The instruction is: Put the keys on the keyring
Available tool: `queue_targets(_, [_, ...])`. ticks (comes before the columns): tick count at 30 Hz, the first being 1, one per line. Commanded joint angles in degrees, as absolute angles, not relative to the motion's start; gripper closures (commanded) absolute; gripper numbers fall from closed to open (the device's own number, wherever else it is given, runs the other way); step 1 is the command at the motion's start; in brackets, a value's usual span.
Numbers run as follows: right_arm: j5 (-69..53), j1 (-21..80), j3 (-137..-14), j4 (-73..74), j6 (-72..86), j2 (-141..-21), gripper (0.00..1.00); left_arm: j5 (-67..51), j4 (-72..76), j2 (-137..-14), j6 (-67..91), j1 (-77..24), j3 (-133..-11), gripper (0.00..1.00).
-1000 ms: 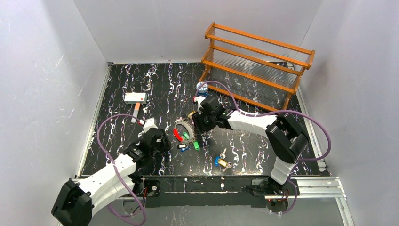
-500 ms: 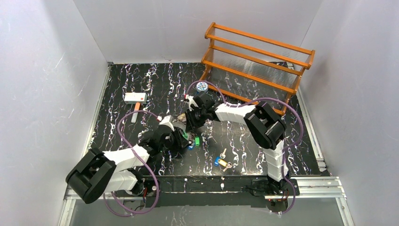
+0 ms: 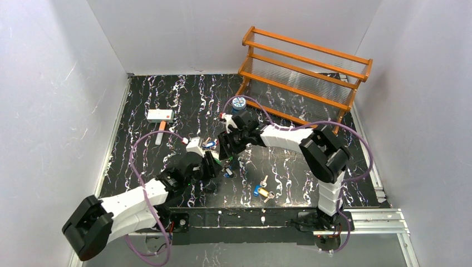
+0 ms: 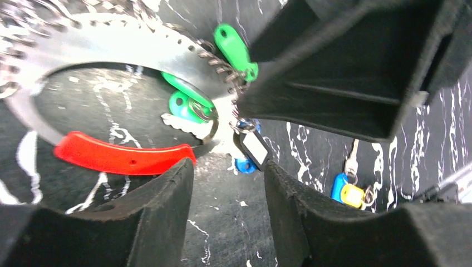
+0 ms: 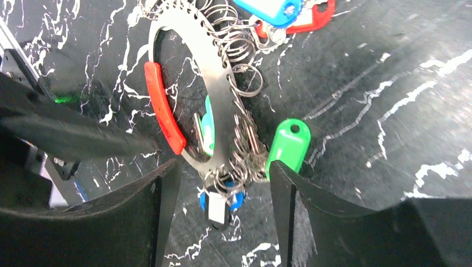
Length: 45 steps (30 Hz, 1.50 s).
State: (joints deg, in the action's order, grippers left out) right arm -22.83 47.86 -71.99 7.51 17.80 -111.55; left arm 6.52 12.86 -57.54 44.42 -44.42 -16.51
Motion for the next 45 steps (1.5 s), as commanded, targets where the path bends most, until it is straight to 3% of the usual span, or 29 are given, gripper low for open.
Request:
queue_targets(1, [-18.9, 46.9, -68.6, 6.6, 17.8, -104.4, 0.32, 18.6, -0.5, -51.4, 44.0, -44.1, -19.1, 0.50])
queue_targets(9, [-23.0, 47.0, -62.8, 5.7, 15.9, -101.3, 0.39, 21.0, -3.3, -51.8, 44.4, -44.0, -20.5, 0.47])
queue_targets(17, [-31.1, 51.0, -57.8, 0.5, 17.7, -103.8, 0.56, 19.7, -0.8, -54.8, 44.4, -44.0, -20.8, 0.47])
queue_targets(20, [-33.4, 54.5, -57.6, -2.4, 18.0, -104.3, 0.73, 19.4, -0.3, -55.3, 44.4, -44.0, -20.7, 0.47])
queue_targets(22, [-35.0, 56.5, -56.7, -4.5, 17.6, -103.6, 0.78, 19.3, -0.3, -55.6, 44.5, -44.0, -20.4, 0.47])
queue_targets(27, [-29.8, 55.8, -53.6, -7.0, 17.9, -98.6, 0.77, 19.2, -0.3, -55.1, 44.8, -43.9, -19.7, 0.47])
queue_targets(35, [-18.4, 52.1, -56.6, -1.1, 17.2, -98.1, 0.51, 20.1, -1.9, -52.4, 44.9, -44.0, -19.8, 0.47])
queue_targets(38, [-17.2, 52.0, -58.6, -0.1, 15.3, -101.1, 0.48, 20.8, -2.6, -51.5, 44.7, -44.0, -20.0, 0.46])
queue_targets(42, [-21.4, 52.6, -59.2, 0.5, 13.9, -105.0, 0.51, 21.3, -4.1, -51.1, 44.5, -44.0, -20.6, 0.45])
queue_targets(45, [-26.4, 53.3, -59.1, -1.8, 14.5, -106.5, 0.69, 21.9, -4.6, -50.8, 44.5, -44.0, -20.7, 0.44])
